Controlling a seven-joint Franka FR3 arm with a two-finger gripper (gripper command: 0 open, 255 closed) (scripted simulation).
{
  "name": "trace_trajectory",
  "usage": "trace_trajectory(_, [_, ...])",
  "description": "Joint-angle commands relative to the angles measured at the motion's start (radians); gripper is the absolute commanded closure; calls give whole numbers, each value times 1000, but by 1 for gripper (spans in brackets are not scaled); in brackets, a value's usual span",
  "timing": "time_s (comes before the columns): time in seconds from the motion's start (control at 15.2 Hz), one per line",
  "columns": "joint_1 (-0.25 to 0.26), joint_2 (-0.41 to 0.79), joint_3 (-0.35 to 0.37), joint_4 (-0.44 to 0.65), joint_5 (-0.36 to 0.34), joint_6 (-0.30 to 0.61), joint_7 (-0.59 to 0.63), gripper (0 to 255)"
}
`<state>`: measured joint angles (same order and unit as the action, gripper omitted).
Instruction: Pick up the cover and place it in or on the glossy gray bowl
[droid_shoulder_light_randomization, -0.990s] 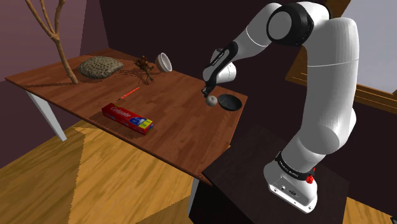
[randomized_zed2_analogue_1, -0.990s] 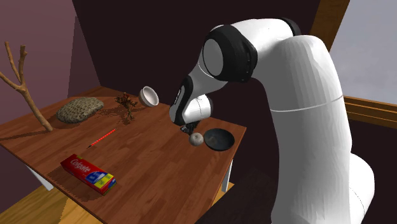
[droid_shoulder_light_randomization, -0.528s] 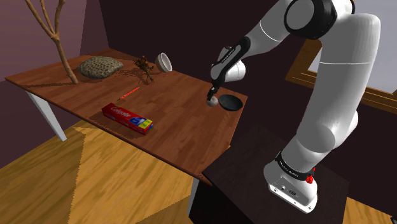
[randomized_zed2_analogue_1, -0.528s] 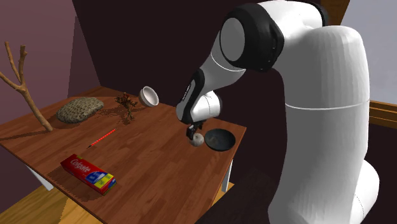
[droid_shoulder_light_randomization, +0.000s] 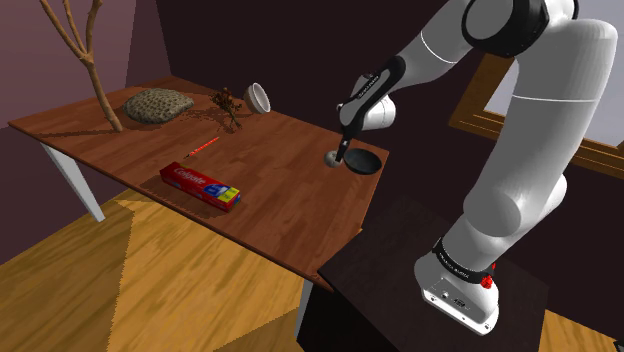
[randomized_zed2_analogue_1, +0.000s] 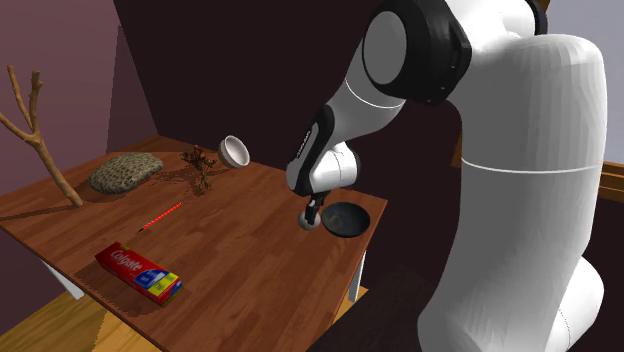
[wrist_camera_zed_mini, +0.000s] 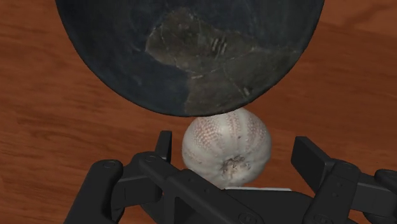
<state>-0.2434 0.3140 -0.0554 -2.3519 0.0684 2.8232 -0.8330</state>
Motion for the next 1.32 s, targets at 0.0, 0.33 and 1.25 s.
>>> trace_trajectory(0.0, [-5,33,4,11,5,22,-7,0])
trace_trajectory(0.33, [-7,56,8,19,9,38,-10,0])
trace_trajectory(1.25, [-7,56,8,19,9,38,-10,255])
